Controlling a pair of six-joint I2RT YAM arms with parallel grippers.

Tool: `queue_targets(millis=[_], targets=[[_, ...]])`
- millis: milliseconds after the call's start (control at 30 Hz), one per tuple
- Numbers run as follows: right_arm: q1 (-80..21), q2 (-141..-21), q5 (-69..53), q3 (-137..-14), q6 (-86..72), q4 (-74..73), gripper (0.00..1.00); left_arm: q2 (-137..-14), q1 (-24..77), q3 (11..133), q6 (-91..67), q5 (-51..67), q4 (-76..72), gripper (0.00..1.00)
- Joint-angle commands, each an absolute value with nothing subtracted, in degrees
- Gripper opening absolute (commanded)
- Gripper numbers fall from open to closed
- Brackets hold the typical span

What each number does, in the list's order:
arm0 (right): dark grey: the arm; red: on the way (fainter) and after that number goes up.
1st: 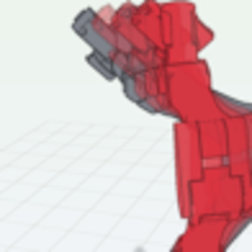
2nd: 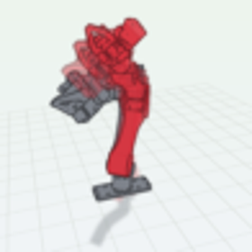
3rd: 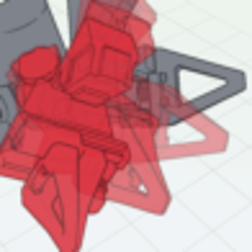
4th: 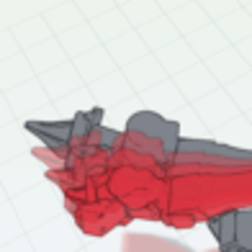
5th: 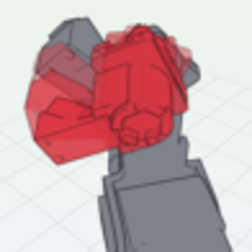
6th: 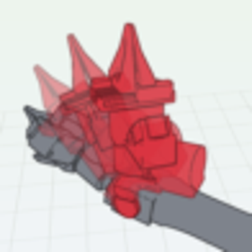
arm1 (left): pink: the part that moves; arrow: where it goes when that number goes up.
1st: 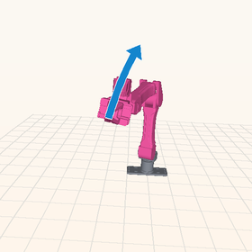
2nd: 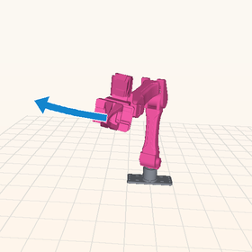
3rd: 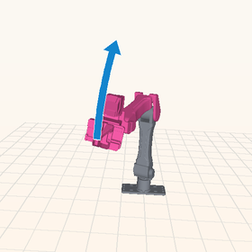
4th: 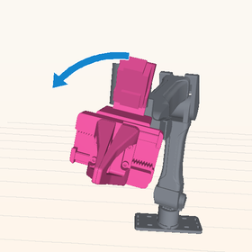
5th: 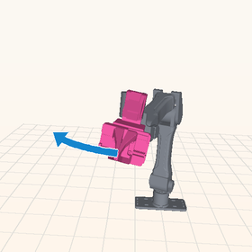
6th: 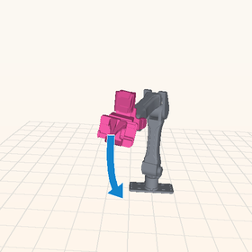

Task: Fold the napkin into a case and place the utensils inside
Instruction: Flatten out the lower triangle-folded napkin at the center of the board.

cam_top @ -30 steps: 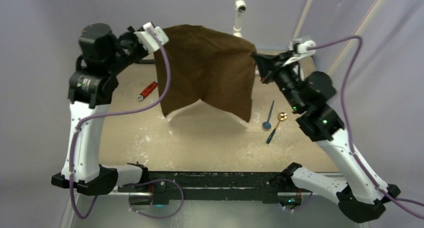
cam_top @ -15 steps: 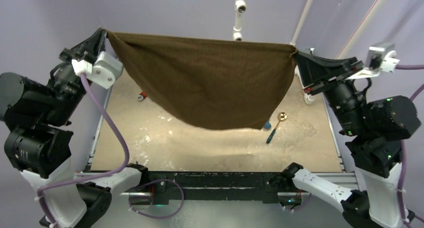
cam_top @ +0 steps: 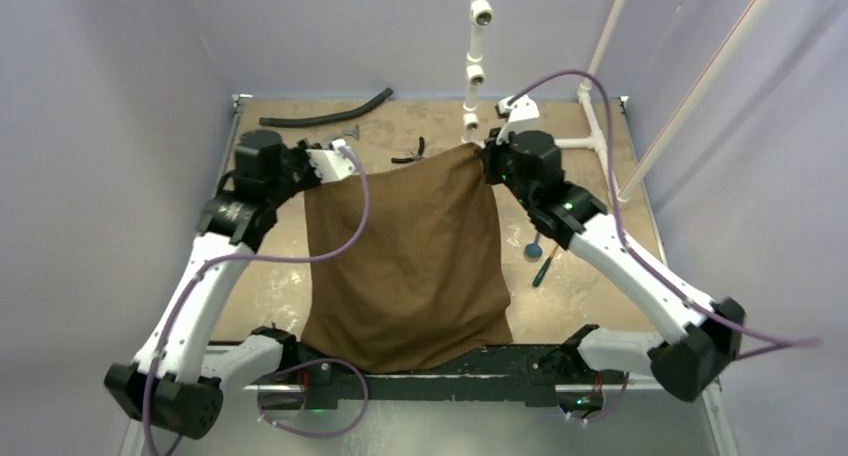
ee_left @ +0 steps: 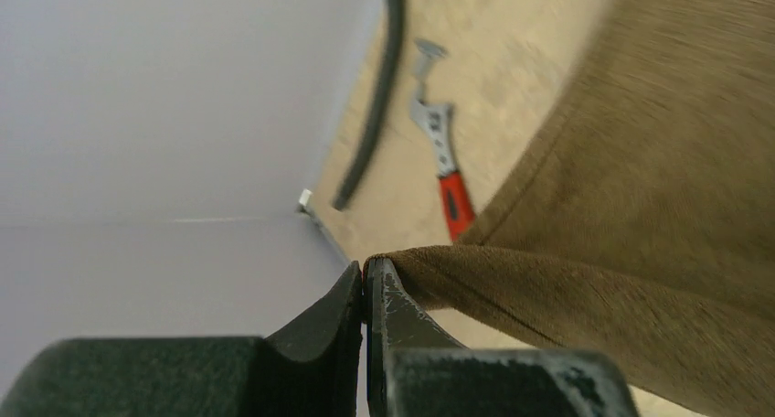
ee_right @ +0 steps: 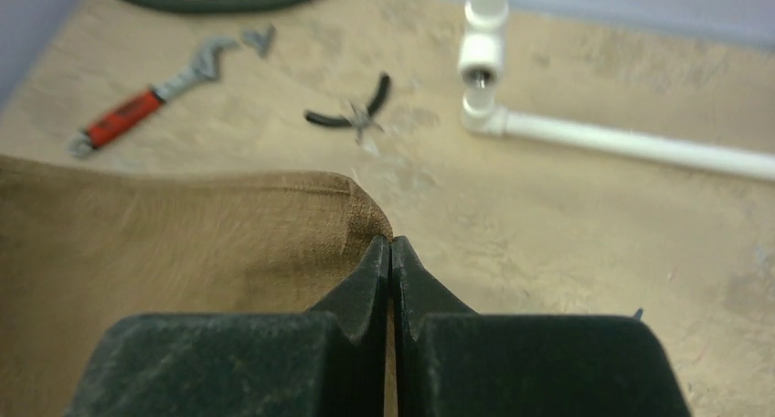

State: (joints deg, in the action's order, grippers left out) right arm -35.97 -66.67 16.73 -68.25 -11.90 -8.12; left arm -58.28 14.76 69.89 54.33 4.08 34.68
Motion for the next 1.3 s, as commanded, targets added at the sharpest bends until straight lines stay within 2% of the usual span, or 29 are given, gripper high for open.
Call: queue_targets(millis=[0,200,367,400,467,500,533,600,633,700,867,1000,1100,1167,1267], targets=[[-32.6,-72.3,18.5,-64.5,-11.8,4.7,0.00,-62.2,15.3,61.4,57.0,-3.9,17.4,0.00],[-27.5,-79.7,17.5,-59.8,-12.2,15.7,0.00,-71.0,18.7,58.7,57.2,-12.6,6.1,0.00],[-25.1,-86.8,12.1,-64.2,-11.6,17.4,0.00,-76.9,20.3,59.9,56.4,-15.2,3.4,0.00],[-25.0,-88.3,11.4,-65.3,-11.4,16.6,0.00,-77.9,20.3,60.1,56.3,-15.8,4.0,0.05],[-25.0,-90.9,9.6,-67.2,-11.1,15.1,0.20,-78.8,20.3,59.9,55.6,-17.0,4.6,0.38],[-25.0,-91.9,9.1,-67.8,-11.2,14.2,0.29,-78.8,20.3,59.4,55.4,-17.2,4.8,0.51],[-25.0,-92.3,9.1,-68.2,-11.4,13.6,0.37,-78.5,20.3,59.2,55.2,-17.2,5.5,0.61],[-25.0,-91.9,9.6,-68.4,-11.7,13.2,0.66,-77.3,20.2,59.3,54.4,-15.9,6.9,0.80],[-25.0,-91.6,10.7,-68.7,-11.8,12.7,0.78,-76.9,20.2,59.7,54.3,-16.1,7.0,0.83],[-25.0,-90.7,14.4,-69.9,-12.2,10.3,0.81,-76.5,19.9,61.7,53.8,-17.2,7.0,0.85],[-29.3,-82.3,20.3,-66.3,-10.7,7.5,0.81,-75.0,18.6,68.3,50.9,-13.3,13.8,0.85],[-37.9,-78.6,19.9,-61.6,-14.4,0.5,0.78,-72.4,18.7,69.9,53.4,6.1,37.6,0.80],[-43.8,-73.5,16.2,-54.0,-20.4,-2.4,0.77,-70.6,18.8,63.5,62.4,15.9,54.5,0.77],[-48.4,-70.0,14.2,-47.6,-25.8,-4.1,0.78,-68.7,18.8,57.9,68.6,16.5,63.2,0.75],[-55.8,-67.0,12.9,-42.4,-34.3,-8.5,0.79,-65.0,18.8,50.5,73.9,14.1,66.8,0.75]])
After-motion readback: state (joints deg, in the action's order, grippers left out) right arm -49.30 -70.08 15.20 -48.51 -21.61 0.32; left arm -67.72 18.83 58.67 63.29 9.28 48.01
